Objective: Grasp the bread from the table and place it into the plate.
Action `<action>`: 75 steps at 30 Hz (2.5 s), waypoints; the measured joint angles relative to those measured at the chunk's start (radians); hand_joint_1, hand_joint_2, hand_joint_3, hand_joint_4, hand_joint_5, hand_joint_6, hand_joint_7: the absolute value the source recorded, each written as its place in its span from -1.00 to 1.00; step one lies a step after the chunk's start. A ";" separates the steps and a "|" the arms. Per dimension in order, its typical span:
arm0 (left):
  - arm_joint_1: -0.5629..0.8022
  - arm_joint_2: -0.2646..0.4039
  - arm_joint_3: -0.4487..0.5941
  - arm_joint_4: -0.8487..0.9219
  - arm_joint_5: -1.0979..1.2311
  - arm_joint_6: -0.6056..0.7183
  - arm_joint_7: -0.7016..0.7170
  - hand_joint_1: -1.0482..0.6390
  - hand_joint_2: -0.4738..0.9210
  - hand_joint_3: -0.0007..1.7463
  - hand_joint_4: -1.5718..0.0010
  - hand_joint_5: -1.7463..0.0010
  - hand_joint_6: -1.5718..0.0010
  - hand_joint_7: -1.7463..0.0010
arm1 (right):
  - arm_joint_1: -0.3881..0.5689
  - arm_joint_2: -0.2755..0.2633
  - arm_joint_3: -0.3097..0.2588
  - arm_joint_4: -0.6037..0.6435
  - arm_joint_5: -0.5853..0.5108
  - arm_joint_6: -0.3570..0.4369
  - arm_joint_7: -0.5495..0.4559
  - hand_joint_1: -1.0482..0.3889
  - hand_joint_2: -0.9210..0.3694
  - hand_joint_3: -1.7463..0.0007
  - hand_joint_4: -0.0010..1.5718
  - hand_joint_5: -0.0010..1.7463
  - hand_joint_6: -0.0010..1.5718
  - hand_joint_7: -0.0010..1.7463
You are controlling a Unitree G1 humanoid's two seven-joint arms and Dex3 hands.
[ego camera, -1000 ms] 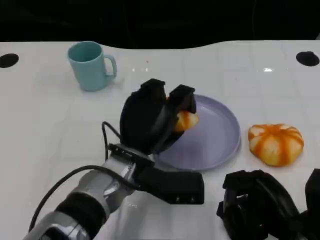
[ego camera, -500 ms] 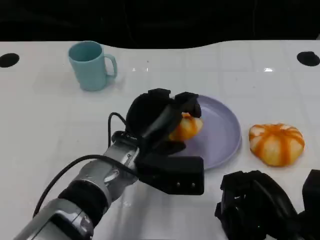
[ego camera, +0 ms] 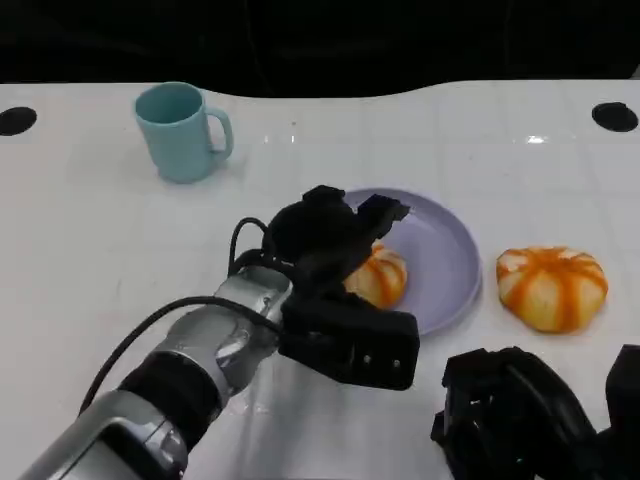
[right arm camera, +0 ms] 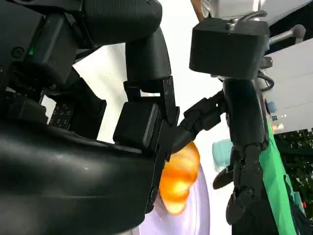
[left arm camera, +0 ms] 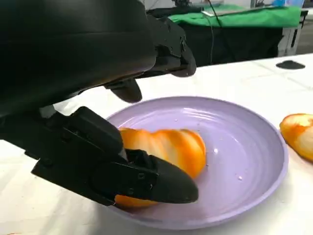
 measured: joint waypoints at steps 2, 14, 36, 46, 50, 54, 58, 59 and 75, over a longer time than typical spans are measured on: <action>0.000 0.008 0.000 -0.021 0.004 0.005 -0.011 -1.00 1.00 -0.57 1.00 0.28 1.00 0.70 | 0.000 0.000 0.000 -0.003 0.000 0.003 -0.002 -1.00 0.49 -0.71 0.92 0.55 1.00 0.16; 0.049 0.065 0.015 -0.156 -0.007 0.002 -0.044 -1.00 1.00 -0.50 1.00 0.04 0.99 0.66 | 0.000 -0.005 -0.002 -0.005 0.004 0.005 -0.002 -1.00 0.46 -0.69 0.90 0.54 1.00 0.15; 0.349 0.138 0.309 -0.306 -0.545 -0.448 -0.217 -0.61 1.00 -0.69 0.39 -0.49 0.39 0.08 | -0.001 -0.005 0.000 -0.005 0.001 0.012 -0.006 -1.00 0.43 -0.68 0.88 0.56 1.00 0.16; 0.474 0.111 0.395 -0.322 -0.781 -0.575 -0.384 -0.69 1.00 -0.59 0.17 -0.99 0.37 -0.85 | -0.009 -0.002 0.001 -0.004 0.001 0.011 -0.005 -1.00 0.45 -0.67 0.92 0.56 1.00 0.16; 0.523 0.106 0.415 -0.351 -0.833 -0.570 -0.442 -0.75 1.00 -0.46 0.09 -1.00 0.38 -0.99 | -0.010 -0.002 0.001 -0.003 0.001 0.009 -0.001 -1.00 0.44 -0.65 0.92 0.54 1.00 0.13; 0.590 0.101 0.439 -0.403 -0.879 -0.554 -0.477 -0.74 1.00 -0.43 0.01 -1.00 0.28 -1.00 | -0.010 -0.002 0.001 -0.003 0.002 0.008 0.002 -1.00 0.43 -0.64 0.93 0.54 1.00 0.13; 0.660 0.072 0.448 -0.464 -0.995 -0.473 -0.552 -0.78 1.00 -0.48 -0.03 -1.00 0.26 -1.00 | -0.009 -0.002 0.001 -0.003 0.002 0.008 0.002 -1.00 0.44 -0.64 0.94 0.53 1.00 0.13; 0.675 0.065 0.450 -0.476 -1.028 -0.448 -0.580 -0.77 1.00 -0.50 -0.05 -1.00 0.25 -1.00 | -0.009 -0.002 0.001 -0.003 0.002 0.008 0.002 -1.00 0.44 -0.64 0.94 0.53 1.00 0.13; 0.804 0.013 0.515 -0.568 -1.204 -0.185 -0.767 -0.73 1.00 -0.67 -0.32 -1.00 -0.07 -1.00 | 0.001 -0.001 0.000 -0.019 0.010 0.008 0.006 -1.00 0.42 -0.63 0.96 0.52 1.00 0.12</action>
